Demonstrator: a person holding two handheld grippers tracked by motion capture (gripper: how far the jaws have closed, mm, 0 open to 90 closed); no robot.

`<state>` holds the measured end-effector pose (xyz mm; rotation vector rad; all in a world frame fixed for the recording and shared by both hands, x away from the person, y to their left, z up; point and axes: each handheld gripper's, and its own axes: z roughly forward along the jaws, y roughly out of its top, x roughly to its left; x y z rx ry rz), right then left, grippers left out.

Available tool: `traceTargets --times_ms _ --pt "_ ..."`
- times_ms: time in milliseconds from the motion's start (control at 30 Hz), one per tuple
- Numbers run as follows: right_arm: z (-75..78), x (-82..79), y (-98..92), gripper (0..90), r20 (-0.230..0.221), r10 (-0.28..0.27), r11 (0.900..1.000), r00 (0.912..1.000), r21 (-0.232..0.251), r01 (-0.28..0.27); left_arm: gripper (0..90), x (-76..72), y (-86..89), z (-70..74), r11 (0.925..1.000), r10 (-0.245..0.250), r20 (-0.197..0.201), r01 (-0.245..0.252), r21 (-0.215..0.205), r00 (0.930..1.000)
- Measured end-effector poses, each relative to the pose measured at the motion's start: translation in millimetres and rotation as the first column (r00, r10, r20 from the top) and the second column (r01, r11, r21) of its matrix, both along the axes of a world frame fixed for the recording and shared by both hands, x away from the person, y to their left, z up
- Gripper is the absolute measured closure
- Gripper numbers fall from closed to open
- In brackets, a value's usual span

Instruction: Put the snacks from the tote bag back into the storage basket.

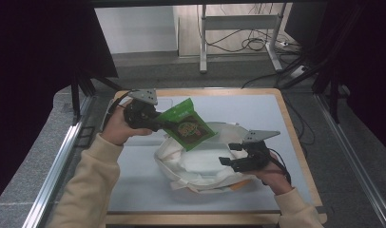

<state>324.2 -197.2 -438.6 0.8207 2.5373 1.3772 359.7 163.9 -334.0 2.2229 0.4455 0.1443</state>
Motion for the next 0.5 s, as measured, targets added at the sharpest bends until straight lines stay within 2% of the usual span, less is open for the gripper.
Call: traceTargets --times_ms 500 --pt "-3.5 0.9 3.4 30.4 -0.020 -0.001 0.999 0.9998 -0.032 0.000 75.9 5.3 17.9 10.9 0.9987 0.044 0.001 -0.044 -0.024 0.9990"
